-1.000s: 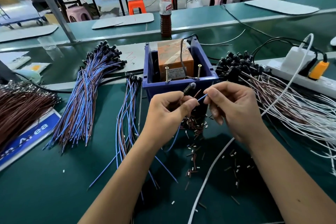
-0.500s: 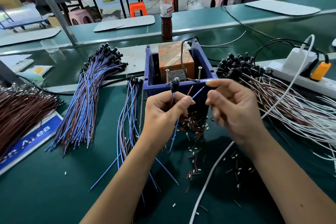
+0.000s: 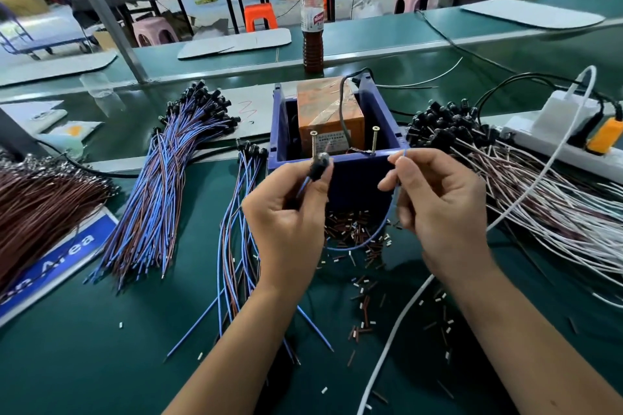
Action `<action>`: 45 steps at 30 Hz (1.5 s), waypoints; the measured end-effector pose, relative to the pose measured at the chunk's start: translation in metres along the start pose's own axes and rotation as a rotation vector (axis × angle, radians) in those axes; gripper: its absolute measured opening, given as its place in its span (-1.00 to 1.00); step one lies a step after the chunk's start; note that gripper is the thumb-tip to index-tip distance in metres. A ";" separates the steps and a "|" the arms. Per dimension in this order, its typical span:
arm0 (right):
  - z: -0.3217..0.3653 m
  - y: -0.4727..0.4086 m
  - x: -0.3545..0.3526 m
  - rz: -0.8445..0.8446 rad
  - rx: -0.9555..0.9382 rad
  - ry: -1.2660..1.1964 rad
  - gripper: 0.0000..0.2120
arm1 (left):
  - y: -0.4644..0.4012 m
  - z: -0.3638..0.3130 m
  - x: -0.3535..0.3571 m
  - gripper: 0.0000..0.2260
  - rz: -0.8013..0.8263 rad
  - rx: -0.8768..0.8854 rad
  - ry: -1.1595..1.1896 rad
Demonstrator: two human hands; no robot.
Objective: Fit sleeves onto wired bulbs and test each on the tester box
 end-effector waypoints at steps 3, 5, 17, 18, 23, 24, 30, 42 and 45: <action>0.005 0.001 -0.003 -0.136 -0.192 0.196 -0.91 | -0.001 0.002 -0.005 -0.88 -0.121 0.001 -0.075; 0.008 0.000 0.001 -0.182 -0.241 0.246 -0.92 | -0.004 0.002 -0.007 -0.95 -0.150 0.013 -0.108; 0.019 0.002 0.020 -0.185 -0.450 0.413 -0.86 | -0.008 0.006 -0.009 -0.89 -0.179 -0.010 -0.107; 0.019 0.003 0.020 -0.177 -0.445 0.406 -0.85 | -0.007 0.006 -0.008 -0.88 -0.176 0.006 -0.114; 0.017 0.006 0.019 -0.163 -0.447 0.405 -0.82 | -0.005 0.005 -0.007 -0.89 -0.147 0.031 -0.121; 0.017 0.007 0.019 -0.162 -0.451 0.408 -0.82 | -0.005 0.006 -0.007 -0.89 -0.148 0.019 -0.114; 0.018 0.006 0.018 -0.158 -0.459 0.425 -0.82 | -0.007 0.007 -0.007 -0.89 -0.147 -0.029 -0.086; 0.023 0.007 0.018 -0.169 -0.506 0.453 -0.83 | -0.005 0.005 -0.007 -0.88 -0.132 -0.045 -0.078; 0.022 0.007 0.017 -0.196 -0.496 0.453 -0.83 | -0.005 0.005 -0.008 -0.88 -0.136 -0.035 -0.081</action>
Point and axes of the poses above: each hand's wrist, its own y-axis away from the middle knuckle, its own x-axis out of the palm, z = x × y, the point moved 5 cm from there along -y, towards the middle knuckle, and after that the axes turned 14 degrees about -z, right-handed, at the moved point
